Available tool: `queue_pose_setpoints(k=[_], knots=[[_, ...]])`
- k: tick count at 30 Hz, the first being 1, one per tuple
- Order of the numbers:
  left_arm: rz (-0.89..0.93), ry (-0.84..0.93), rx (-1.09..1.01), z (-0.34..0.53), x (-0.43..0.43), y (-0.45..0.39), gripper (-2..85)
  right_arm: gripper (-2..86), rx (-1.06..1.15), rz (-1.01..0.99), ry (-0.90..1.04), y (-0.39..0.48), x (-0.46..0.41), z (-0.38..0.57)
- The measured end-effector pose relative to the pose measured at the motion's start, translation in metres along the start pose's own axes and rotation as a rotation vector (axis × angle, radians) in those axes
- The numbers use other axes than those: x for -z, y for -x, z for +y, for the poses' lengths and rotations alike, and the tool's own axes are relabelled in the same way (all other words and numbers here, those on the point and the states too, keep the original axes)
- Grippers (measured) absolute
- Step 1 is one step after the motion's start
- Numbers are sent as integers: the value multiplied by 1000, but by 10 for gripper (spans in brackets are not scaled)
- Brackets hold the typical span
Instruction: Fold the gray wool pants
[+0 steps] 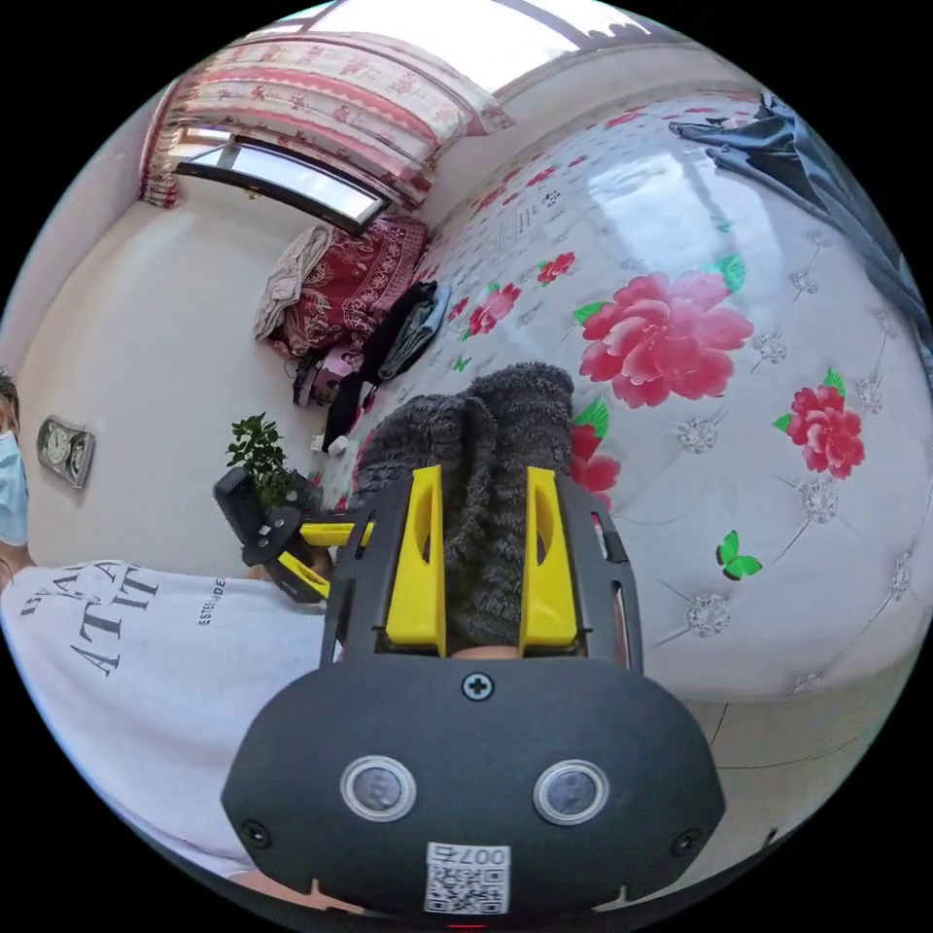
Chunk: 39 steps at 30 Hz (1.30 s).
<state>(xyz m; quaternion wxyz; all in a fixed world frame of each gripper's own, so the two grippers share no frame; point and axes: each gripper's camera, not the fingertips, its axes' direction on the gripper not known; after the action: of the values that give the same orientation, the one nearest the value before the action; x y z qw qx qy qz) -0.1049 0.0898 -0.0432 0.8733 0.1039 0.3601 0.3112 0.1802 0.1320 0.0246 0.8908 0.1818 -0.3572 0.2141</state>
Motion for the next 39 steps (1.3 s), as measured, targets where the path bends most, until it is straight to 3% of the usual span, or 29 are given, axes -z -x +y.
queue_pose_setpoints(k=[2,4,7,12,15,19,23,28,31,35,39], knots=[[-44,-156,61,13,43,2,166,119,-25,-6,32,-9,-7,-2],[-147,-277,262,43,83,32,162,121,-48,3,57,-18,-12,-4],[-217,-243,554,90,88,89,170,123,-76,32,110,-34,-24,-8],[-13,-87,753,120,24,150,188,109,-110,8,274,-54,-70,-18],[212,-153,862,127,-4,185,158,86,-118,-16,333,-55,-87,-30],[190,-246,736,88,44,195,111,69,-96,-130,278,-34,-73,-69],[165,-379,641,45,123,225,109,62,75,-237,164,44,-68,-162],[-7,-555,616,-5,278,305,113,63,328,-310,73,176,-106,-298],[-173,-620,659,-20,346,351,125,67,408,-250,7,250,-158,-371],[-388,-568,857,6,352,401,140,77,322,-63,5,266,-251,-406],[-488,-398,956,62,266,396,138,80,249,-30,121,205,-307,-334]])
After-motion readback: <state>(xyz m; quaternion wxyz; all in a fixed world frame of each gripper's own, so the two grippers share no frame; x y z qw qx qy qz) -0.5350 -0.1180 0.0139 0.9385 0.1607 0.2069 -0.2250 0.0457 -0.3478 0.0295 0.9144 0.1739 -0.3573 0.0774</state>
